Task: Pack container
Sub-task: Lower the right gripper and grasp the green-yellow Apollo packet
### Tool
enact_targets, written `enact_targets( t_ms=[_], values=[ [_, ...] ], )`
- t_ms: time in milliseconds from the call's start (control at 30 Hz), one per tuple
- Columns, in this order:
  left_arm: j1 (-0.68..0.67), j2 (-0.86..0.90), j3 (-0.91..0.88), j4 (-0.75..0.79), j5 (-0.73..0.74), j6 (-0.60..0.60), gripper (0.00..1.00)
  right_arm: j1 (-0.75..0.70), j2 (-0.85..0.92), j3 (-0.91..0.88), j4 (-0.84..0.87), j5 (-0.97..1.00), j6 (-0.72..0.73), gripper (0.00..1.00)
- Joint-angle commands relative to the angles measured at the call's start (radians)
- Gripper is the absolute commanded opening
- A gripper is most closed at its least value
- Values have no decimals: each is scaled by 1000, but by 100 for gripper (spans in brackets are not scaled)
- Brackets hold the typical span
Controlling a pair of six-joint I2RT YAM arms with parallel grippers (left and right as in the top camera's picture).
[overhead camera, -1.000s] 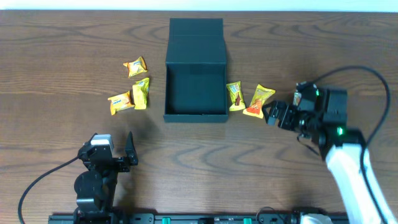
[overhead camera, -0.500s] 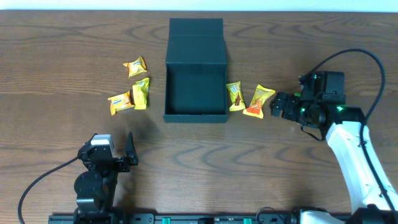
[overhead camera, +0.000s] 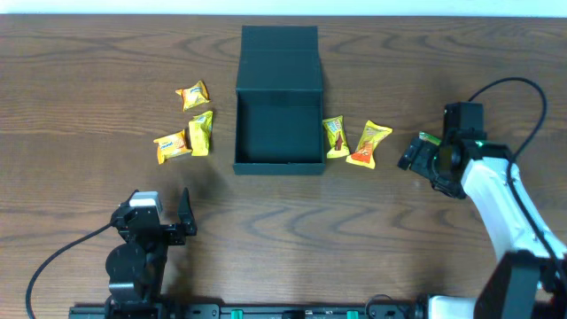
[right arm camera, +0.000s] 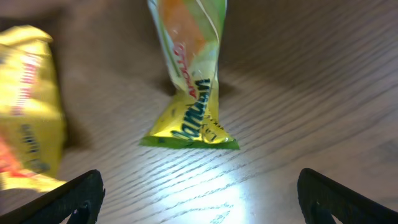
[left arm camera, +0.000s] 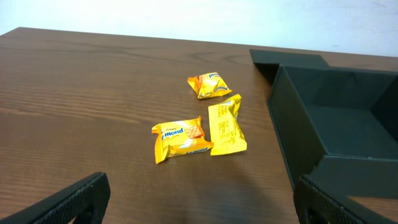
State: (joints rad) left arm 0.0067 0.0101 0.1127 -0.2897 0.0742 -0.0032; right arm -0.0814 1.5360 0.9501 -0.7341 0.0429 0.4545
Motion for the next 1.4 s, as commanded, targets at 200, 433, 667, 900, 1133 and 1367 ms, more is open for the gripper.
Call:
enact_targets(
  t_ms=[200,433,667,900,1133,1367],
  values=[
    [6,-5,-14,-33,-6,-3,96,-11,56,19,42,21,20,99],
    [6,-5,-14,-33,-6,-3,95,-11,108,19,63,28,20,99],
    [6,-5,-14,-33,-6,-3,96,-11,137,19,145,29,19,99],
    [6,-5,-14,-33,-6,-3,95,-12,153,19,166,34,19,93],
    [6,-5,-14,-33,-6,-3,95,-12,153,19,170,66,15,67],
    [6,-5,-14,-33,-6,-3,96,-11,153,18,166,66,16,36]
  ],
)
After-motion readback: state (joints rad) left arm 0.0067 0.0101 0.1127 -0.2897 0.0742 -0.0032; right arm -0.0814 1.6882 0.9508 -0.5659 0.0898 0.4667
